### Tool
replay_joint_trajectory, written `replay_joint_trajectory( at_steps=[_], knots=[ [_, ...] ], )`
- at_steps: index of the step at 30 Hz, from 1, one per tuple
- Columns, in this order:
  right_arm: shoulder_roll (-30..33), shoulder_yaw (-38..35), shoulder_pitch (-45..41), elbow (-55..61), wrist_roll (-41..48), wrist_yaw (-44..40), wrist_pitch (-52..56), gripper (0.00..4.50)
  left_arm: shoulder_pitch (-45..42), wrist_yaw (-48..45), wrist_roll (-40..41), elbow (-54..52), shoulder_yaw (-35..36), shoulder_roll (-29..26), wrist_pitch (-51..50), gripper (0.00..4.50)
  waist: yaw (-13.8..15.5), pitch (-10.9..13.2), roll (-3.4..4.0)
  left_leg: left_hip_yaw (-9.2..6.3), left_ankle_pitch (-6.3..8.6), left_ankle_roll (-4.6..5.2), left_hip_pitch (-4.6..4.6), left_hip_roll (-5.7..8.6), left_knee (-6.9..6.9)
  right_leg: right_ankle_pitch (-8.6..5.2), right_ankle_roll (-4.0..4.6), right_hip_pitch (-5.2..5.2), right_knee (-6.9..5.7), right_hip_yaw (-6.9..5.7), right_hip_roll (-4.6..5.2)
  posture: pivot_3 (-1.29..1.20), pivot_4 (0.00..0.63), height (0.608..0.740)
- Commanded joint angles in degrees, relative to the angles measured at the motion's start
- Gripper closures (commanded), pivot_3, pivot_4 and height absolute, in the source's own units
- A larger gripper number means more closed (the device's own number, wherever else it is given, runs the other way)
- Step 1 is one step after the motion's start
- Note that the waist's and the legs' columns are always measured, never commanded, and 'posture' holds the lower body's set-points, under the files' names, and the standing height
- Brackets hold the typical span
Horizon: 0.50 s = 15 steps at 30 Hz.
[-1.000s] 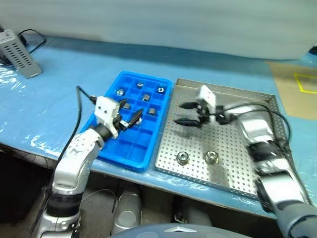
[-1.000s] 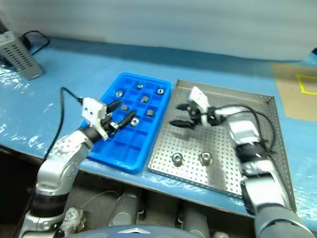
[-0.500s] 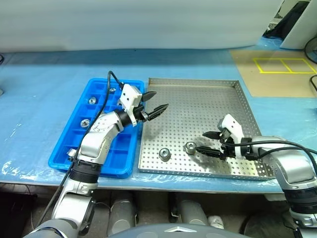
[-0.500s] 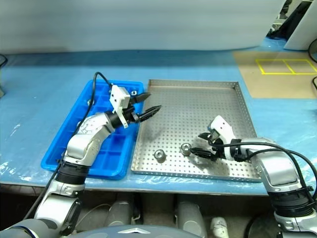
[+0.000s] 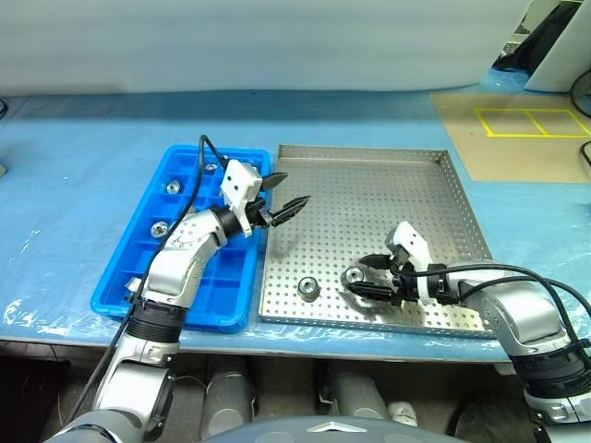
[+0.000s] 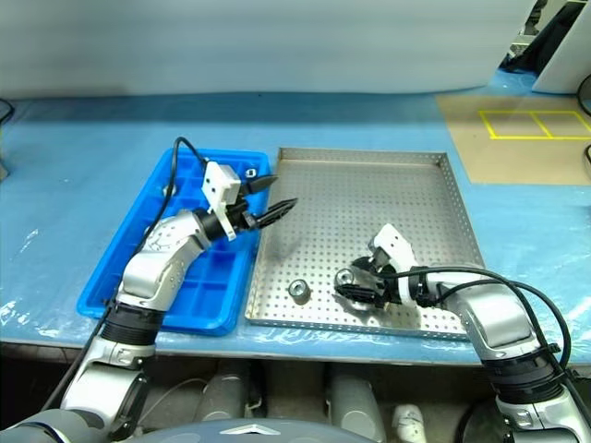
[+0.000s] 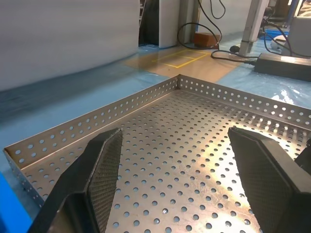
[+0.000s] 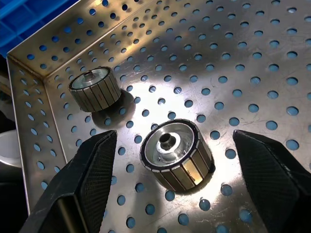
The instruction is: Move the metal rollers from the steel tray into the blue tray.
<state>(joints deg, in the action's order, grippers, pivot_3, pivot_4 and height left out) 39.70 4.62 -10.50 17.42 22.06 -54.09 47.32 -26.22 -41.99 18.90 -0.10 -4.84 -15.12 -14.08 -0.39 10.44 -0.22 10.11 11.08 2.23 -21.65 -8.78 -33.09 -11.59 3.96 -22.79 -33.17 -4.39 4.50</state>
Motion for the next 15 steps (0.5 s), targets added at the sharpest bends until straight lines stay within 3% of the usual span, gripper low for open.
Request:
replay_joint_trajectory(
  at_steps=[1, 5, 8, 15],
  knots=[
    [0.1, 0.7, -0.78, 1.25, 0.61, 0.3, -0.64, 1.49, 0.23, 0.44, -0.04, -2.27, 0.75, -0.43, 0.97, 0.84, 0.11, 0.0, 0.0, 0.0, 0.0, 0.0, 0.0, 0.0, 0.0, 0.0, 0.0, 0.0, 0.0, 0.0, 0.0, -0.2, 0.15, 0.74],
    [0.37, 0.96, -1.09, 1.22, 1.79, -0.47, -0.48, 3.01, 0.59, 0.95, -0.23, -2.74, 0.95, -0.82, 1.06, 0.84, 0.16, 0.0, 0.0, 0.0, 0.0, 0.0, -0.01, 0.0, 0.0, 0.01, 0.01, 0.0, 0.0, 0.0, 0.0, -0.18, 0.15, 0.74],
    [0.64, 1.51, -2.29, -0.03, 1.05, -0.67, -1.57, 3.83, 1.01, 1.51, -0.07, -3.45, 1.38, -1.34, 0.86, 0.84, 0.23, 0.0, 0.0, -0.01, 0.0, 0.0, 0.01, 0.0, 0.0, 0.01, 0.01, 0.01, -0.02, 0.0, 0.0, -0.16, 0.15, 0.74],
    [-1.07, 1.73, -9.08, -5.66, 1.56, -2.2, -4.26, 3.83, 3.44, 3.88, -0.12, -6.74, 2.53, -2.49, 0.27, 0.84, 0.61, -0.01, 0.01, -0.01, -0.02, -0.04, 0.03, -0.01, -0.01, 0.02, 0.04, 0.0, -0.07, -0.01, 0.0, -0.08, 0.15, 0.74]
  ],
)
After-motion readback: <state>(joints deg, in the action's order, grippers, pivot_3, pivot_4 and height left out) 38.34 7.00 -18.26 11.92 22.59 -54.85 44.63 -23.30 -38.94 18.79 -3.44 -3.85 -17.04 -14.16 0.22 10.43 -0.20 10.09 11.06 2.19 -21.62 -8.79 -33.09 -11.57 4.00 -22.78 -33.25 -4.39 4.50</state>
